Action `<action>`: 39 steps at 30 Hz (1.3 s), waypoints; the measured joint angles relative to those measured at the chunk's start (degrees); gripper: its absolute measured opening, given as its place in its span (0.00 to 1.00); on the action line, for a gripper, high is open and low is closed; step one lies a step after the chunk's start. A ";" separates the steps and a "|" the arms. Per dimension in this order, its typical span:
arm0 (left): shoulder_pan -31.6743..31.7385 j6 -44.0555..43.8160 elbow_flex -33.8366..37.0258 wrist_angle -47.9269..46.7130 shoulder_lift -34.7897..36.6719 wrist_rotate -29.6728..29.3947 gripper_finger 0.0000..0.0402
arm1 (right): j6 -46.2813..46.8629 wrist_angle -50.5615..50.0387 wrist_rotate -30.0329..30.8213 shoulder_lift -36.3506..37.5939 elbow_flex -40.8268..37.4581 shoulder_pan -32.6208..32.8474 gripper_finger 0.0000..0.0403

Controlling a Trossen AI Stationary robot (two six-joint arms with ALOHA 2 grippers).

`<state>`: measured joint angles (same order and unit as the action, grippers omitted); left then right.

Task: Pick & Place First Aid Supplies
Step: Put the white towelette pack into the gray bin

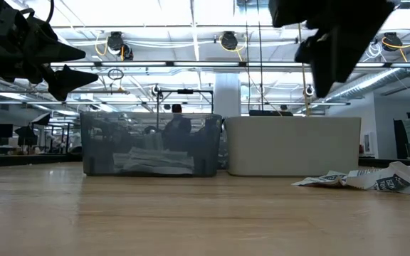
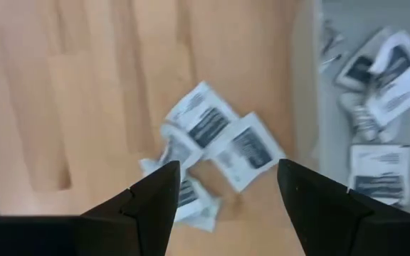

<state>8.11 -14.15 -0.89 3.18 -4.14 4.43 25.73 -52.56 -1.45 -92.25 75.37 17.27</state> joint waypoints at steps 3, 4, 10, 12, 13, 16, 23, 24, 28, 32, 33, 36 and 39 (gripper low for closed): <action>0.01 0.00 -0.01 0.00 0.02 0.00 0.77 | 2.16 0.01 0.13 0.00 0.00 3.00 0.57; 0.00 0.00 -0.01 0.00 0.01 0.00 0.77 | 2.81 0.02 0.11 0.00 0.00 3.90 0.56; 0.01 0.00 0.00 0.00 0.02 0.00 0.77 | 7.70 0.01 1.80 -0.08 0.00 8.57 0.56; 0.00 0.00 -0.01 0.00 0.01 0.00 0.77 | 9.16 0.64 1.78 -1.47 0.00 9.57 0.55; 0.01 0.00 -0.01 0.01 0.01 0.00 0.77 | 9.64 1.15 1.64 -2.60 0.00 9.96 0.55; 0.01 0.00 -0.02 0.00 0.00 0.00 0.77 | 9.84 2.63 1.63 -5.41 -0.11 11.42 0.55; 0.01 0.00 -0.01 0.01 0.01 0.00 0.77 | 9.93 5.29 4.60 -11.18 -0.02 12.92 0.55; 0.01 0.00 -0.02 0.00 0.00 0.00 0.77 | 9.89 5.14 4.66 -11.77 -0.02 12.90 0.55; 0.01 0.00 -0.02 0.01 0.02 0.00 0.77 | 9.86 6.20 4.96 -13.88 -0.42 12.83 0.55; 0.01 0.00 -0.01 0.00 0.02 0.00 0.77 | 10.76 8.74 4.84 -15.00 -2.08 12.83 0.55; 0.00 -0.01 -0.02 0.02 0.00 0.00 0.77 | 11.40 9.31 4.71 -15.26 -2.47 12.81 0.54; 0.01 -0.01 0.00 0.00 0.01 0.00 0.77 | 11.98 9.98 4.71 -15.48 -3.44 12.79 0.48; 0.00 0.00 0.00 0.01 0.02 0.00 0.77 | 11.56 10.28 4.64 -15.39 -3.45 12.79 0.36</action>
<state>8.11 -14.15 -0.89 3.19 -4.12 4.43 37.29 -42.27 3.19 -107.64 71.92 30.06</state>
